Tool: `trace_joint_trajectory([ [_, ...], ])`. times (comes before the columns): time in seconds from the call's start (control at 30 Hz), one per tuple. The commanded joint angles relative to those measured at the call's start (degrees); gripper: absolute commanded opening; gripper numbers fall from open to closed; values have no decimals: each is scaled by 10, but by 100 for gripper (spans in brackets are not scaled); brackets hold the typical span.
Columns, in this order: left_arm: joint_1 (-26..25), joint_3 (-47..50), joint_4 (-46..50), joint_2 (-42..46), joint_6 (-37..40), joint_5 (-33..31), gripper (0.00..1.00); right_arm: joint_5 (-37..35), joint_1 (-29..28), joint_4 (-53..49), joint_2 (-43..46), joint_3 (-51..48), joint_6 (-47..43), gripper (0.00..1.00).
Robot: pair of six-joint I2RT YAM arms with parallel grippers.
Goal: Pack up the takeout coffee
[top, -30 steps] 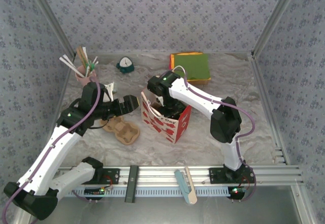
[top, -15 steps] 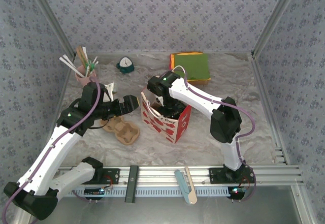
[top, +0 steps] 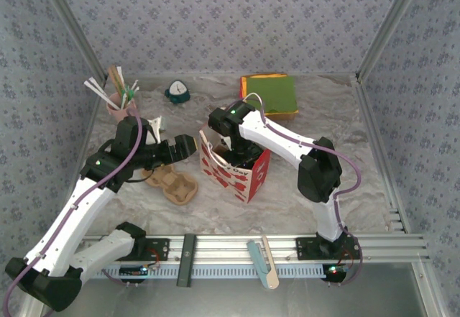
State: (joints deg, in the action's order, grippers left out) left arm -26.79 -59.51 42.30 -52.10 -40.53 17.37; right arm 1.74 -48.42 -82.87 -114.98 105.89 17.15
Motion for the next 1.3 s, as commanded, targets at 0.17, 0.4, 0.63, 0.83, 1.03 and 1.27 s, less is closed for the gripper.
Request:
trace_joint_trajectory([
  [0.17,-5,1,1,7,3,3,100,-2,-6,2,7,-11,11,83],
  [0.4,-5,1,1,6,3,1,100,-2,-7,-1,9,-7,12,84],
  [0.63,-5,2,0,6,3,2,100,-4,-6,-4,10,-3,13,84],
  [0.83,-5,2,0,6,3,2,100,-5,-6,-5,11,-2,13,84],
  [1.03,-4,3,0,7,2,2,100,-7,-6,-6,12,0,13,84],
  [1.27,-5,3,-1,7,1,2,100,-8,-7,-7,12,1,14,84],
])
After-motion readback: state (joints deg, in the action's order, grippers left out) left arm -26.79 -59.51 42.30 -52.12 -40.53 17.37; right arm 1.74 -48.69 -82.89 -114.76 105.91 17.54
